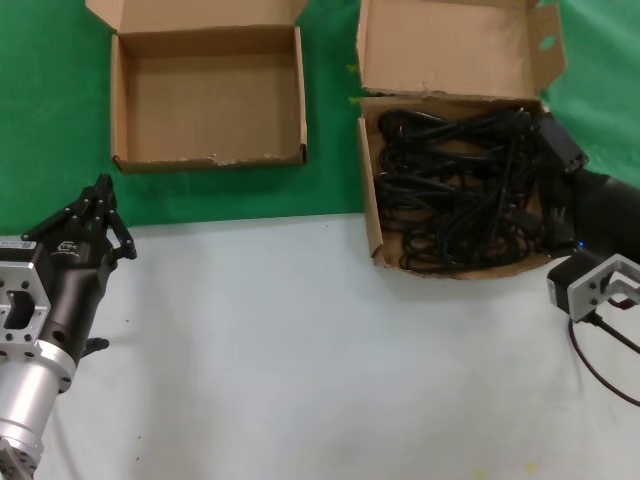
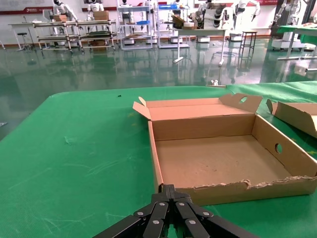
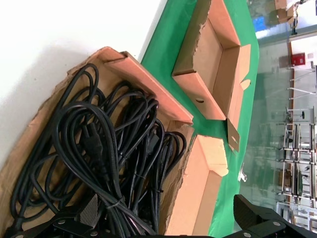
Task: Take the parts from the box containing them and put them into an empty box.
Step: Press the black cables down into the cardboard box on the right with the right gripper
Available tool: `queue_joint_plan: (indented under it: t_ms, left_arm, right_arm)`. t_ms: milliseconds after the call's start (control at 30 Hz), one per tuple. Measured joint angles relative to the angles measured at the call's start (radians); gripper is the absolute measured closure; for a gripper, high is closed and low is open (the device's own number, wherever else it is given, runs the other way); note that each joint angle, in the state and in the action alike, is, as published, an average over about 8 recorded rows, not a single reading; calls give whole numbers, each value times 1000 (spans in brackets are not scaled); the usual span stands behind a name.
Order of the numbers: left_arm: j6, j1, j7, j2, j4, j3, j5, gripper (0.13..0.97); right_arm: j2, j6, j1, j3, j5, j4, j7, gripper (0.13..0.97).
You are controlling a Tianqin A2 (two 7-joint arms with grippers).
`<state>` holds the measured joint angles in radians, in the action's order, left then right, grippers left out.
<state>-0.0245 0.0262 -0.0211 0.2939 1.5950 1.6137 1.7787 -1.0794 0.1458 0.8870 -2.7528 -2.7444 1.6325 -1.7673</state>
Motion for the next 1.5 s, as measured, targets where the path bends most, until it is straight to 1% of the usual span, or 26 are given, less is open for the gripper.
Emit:
queue_joint_plan:
  t_ms: [533,1133,1500]
  left_arm:
    - [0,0,0,0,0,0,0,952]
    - [0,0,0,0,0,0,0,952]
    - [0,0,0,0,0,0,0,952]
  right_arm:
    - [-23,-18,-19,0,-9,3,-27,129]
    - [-8,-27,12,0,-9,-9,-107,129]
    - [-9,-14,11,0,-9,14,-112,129]
